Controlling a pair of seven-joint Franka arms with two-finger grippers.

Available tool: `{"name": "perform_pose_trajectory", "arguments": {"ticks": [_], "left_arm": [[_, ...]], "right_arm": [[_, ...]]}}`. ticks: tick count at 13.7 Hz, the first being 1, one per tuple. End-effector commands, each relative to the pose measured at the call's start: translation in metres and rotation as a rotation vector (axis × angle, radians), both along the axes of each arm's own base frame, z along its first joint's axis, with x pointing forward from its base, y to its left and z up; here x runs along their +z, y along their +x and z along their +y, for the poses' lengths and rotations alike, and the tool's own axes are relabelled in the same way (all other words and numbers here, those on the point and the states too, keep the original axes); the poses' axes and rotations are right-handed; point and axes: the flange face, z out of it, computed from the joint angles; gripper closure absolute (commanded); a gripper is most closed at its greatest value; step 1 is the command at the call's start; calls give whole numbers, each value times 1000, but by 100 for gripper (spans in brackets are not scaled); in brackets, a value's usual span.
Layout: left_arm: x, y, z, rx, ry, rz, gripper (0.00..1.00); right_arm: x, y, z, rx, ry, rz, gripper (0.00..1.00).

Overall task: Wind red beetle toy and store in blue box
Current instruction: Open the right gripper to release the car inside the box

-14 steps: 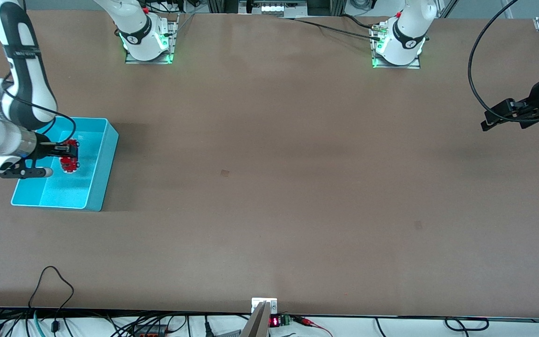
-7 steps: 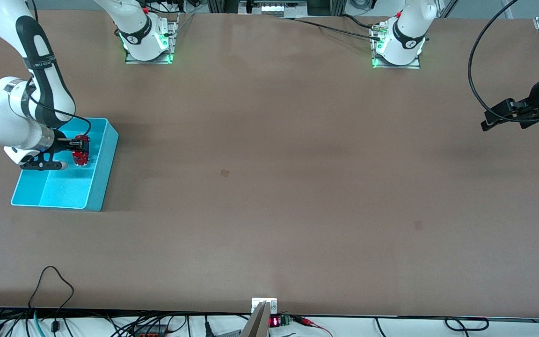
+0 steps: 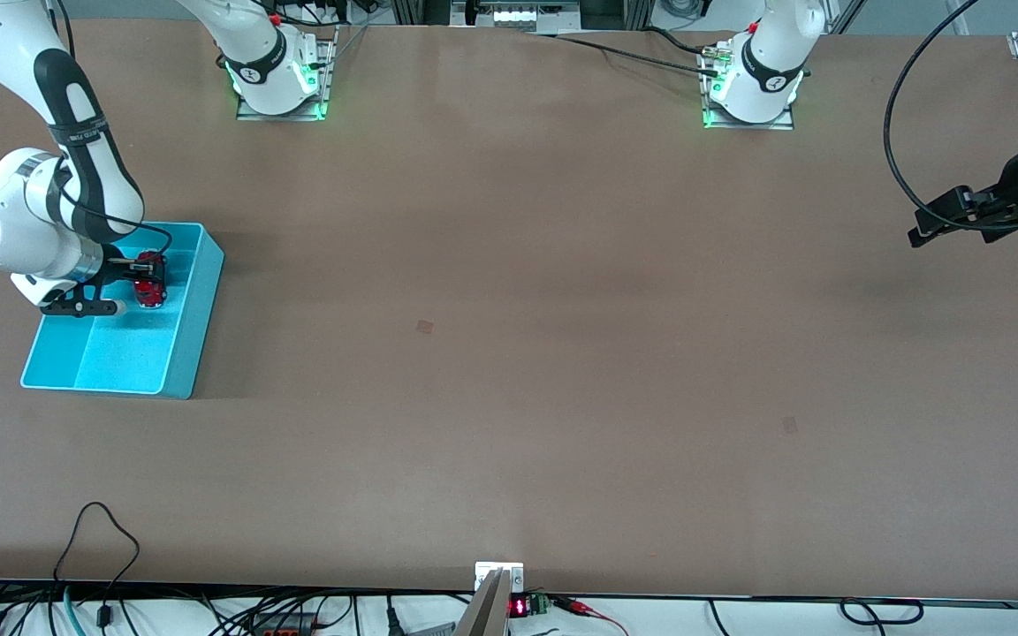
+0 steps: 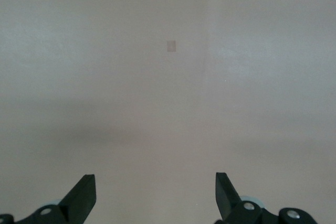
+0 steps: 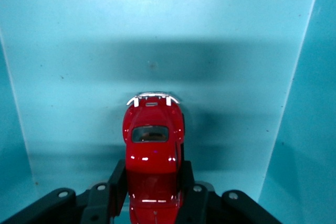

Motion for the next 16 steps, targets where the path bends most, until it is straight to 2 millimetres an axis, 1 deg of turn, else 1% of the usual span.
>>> {"name": "perform_pose_trajectory", "arguments": {"ticks": [1, 2, 3, 5, 7, 9, 11, 12, 13, 14, 15, 16], "left_arm": [[4, -4, -1, -14, -11, 1, 0], [4, -4, -1, -14, -11, 1, 0], [4, -3, -1, -14, -11, -1, 0], [4, -3, 0, -12, -11, -2, 0], [4, -3, -1, -14, -11, -2, 0], [5, -2, -5, -21, -10, -13, 0], [8, -2, -15, -61, -8, -22, 0], [9, -2, -17, -91, -10, -23, 0], [8, -3, -15, -95, -10, -19, 0], [7, -4, -12, -90, -10, -12, 0], [6, -5, -12, -81, -11, -1, 0], [5, -6, -13, -78, -12, 9, 0]], "right_arm": [[-3, -3, -7, 23, 1, 2, 49], [-2, -2, -7, 20, 0, -1, 6], [-1, -2, -7, 18, 0, -1, 0], [6, 3, -7, 20, 0, -15, 0], [34, 22, -8, 30, -7, -56, 0], [79, 47, -7, 34, 2, -75, 0], [129, 71, 12, 63, 19, -88, 0], [159, 79, 27, 84, 31, -93, 0], [187, 87, 43, 111, 40, -97, 0], [218, 89, 48, 115, 51, -104, 0], [244, 92, 55, 120, 60, -102, 0], [275, 100, 73, 156, 58, -112, 0]]}}
